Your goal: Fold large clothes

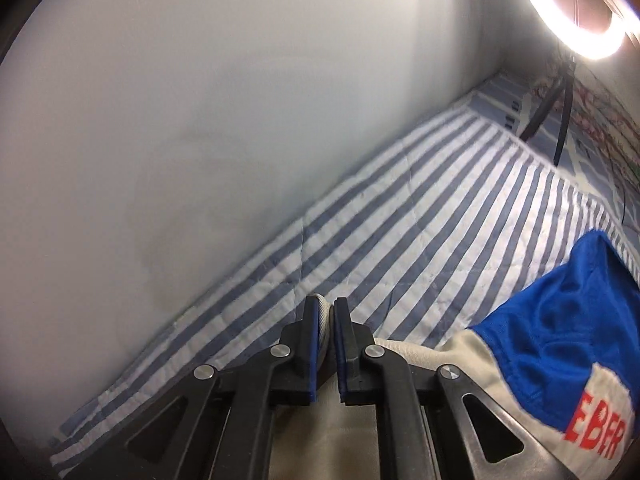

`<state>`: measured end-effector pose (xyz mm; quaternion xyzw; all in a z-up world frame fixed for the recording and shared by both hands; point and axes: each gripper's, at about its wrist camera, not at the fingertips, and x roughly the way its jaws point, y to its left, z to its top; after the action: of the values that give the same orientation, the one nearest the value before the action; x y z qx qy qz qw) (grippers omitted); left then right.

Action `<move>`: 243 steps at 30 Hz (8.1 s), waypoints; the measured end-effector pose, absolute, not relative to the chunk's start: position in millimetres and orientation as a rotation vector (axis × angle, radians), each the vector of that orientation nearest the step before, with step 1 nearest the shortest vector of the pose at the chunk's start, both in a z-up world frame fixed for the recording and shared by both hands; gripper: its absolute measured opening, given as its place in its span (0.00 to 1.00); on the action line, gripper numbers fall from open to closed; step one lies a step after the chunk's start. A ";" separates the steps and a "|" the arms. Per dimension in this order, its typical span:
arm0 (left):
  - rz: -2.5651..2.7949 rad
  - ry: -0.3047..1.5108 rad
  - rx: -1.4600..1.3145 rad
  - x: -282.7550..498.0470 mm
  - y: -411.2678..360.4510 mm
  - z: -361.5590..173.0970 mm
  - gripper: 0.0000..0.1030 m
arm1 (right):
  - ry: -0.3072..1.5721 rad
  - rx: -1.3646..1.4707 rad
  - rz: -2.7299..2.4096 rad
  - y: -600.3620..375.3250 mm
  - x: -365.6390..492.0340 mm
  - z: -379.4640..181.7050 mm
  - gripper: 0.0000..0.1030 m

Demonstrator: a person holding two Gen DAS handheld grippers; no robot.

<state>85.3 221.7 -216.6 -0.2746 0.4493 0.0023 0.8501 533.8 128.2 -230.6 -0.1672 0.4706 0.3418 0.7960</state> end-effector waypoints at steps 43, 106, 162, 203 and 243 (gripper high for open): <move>-0.064 1.026 -0.671 146.8 263.1 -218.7 0.54 | 0.984 0.051 0.877 -139.7 320.2 -177.4 0.27; -0.148 0.881 -0.379 153.4 192.3 -179.6 0.06 | 1.288 -0.331 0.692 83.7 349.2 -254.2 0.10; -0.365 1.090 -0.236 154.2 87.7 -194.2 0.10 | 1.117 0.389 0.629 -247.1 335.0 -270.0 0.20; -0.557 0.882 -0.065 173.1 -9.0 -102.2 0.39 | 0.798 0.248 0.432 -445.2 219.7 -182.2 0.47; -0.596 0.979 -0.084 261.3 -89.2 -137.4 0.50 | 0.923 0.648 -0.125 -728.6 205.3 -278.0 0.29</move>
<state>261.3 -89.2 -137.4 -0.0397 0.4632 -0.2818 0.8393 205.3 -728.6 -278.0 0.3070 0.4370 -0.0593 0.8433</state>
